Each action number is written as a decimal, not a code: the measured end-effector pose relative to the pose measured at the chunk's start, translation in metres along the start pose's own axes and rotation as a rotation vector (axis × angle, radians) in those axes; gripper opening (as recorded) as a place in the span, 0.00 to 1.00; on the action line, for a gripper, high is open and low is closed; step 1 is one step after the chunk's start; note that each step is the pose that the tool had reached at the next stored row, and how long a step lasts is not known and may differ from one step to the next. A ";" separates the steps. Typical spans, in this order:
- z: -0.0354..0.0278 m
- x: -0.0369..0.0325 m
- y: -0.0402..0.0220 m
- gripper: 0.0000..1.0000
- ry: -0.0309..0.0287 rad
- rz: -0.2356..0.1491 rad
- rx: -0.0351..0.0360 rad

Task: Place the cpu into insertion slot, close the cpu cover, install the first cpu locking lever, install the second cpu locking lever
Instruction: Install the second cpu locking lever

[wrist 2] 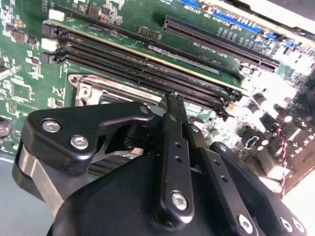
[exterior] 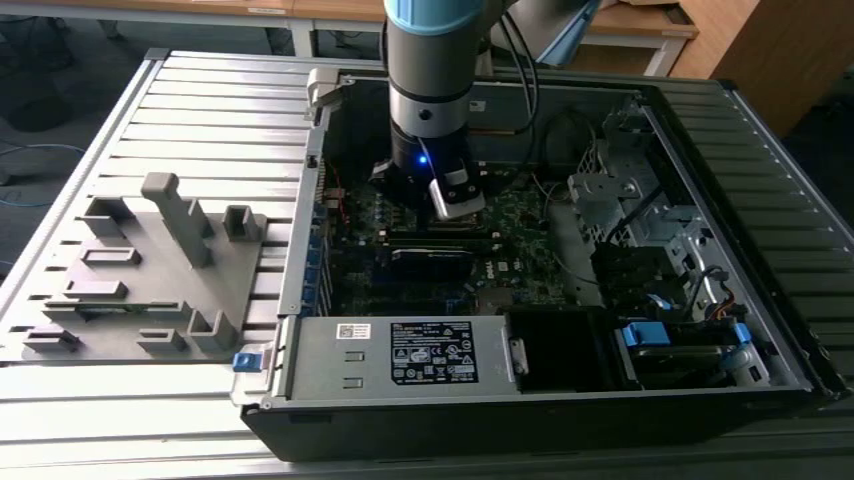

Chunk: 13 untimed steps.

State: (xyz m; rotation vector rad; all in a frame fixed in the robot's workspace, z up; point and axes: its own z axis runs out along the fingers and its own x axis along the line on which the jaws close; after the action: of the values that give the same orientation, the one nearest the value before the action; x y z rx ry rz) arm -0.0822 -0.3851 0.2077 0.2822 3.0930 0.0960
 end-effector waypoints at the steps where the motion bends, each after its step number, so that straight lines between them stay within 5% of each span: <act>1: 0.0001 0.0001 0.0001 0.11 0.0005 -0.008 -0.0001; 13: 0.0035 0.0046 -0.0008 0.11 0.0018 -0.027 -0.0017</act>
State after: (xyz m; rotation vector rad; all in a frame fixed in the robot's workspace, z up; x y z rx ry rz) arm -0.0867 -0.3849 0.2040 0.2406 3.0973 0.0982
